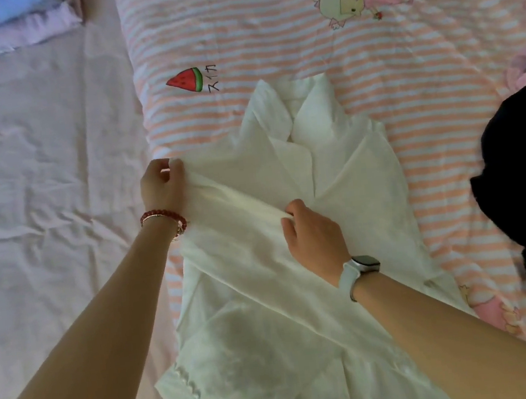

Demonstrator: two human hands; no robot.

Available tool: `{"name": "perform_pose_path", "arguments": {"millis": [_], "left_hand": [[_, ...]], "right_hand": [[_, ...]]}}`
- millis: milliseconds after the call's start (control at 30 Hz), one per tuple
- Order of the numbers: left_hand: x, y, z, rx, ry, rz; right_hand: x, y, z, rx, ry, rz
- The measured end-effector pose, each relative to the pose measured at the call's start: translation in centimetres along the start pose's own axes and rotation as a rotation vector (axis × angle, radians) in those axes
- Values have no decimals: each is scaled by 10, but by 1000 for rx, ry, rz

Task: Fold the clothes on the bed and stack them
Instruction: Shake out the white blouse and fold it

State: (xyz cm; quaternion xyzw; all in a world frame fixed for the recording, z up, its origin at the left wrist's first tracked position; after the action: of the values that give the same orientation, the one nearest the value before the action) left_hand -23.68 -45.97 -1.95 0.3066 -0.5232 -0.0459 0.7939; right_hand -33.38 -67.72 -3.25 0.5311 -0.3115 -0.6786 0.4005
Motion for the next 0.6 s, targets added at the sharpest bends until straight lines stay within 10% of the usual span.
{"name": "perform_pose_path", "arguments": {"millis": [233, 433, 600], "left_hand": [[-9, -6, -17, 42, 78, 78], [-26, 11, -11, -282, 80, 371], [-25, 15, -20, -129, 24, 272]], "right_hand": [[11, -6, -2, 9, 11, 84], [11, 2, -9, 90, -8, 27], [11, -2, -13, 66, -32, 98]]}}
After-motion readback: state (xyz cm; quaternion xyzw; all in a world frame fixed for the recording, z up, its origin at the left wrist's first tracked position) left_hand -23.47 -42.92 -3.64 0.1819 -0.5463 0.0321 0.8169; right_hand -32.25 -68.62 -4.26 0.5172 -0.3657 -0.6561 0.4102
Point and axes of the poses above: each hand's wrist, its own z-axis away from the middle knuckle, its own y-axis out of the back of the hand, x = y × z, the point moved 3 cm from there along -z, towards the middle knuckle, and after that the axes turned 4 degrees about -y, right-handed, at the moved point
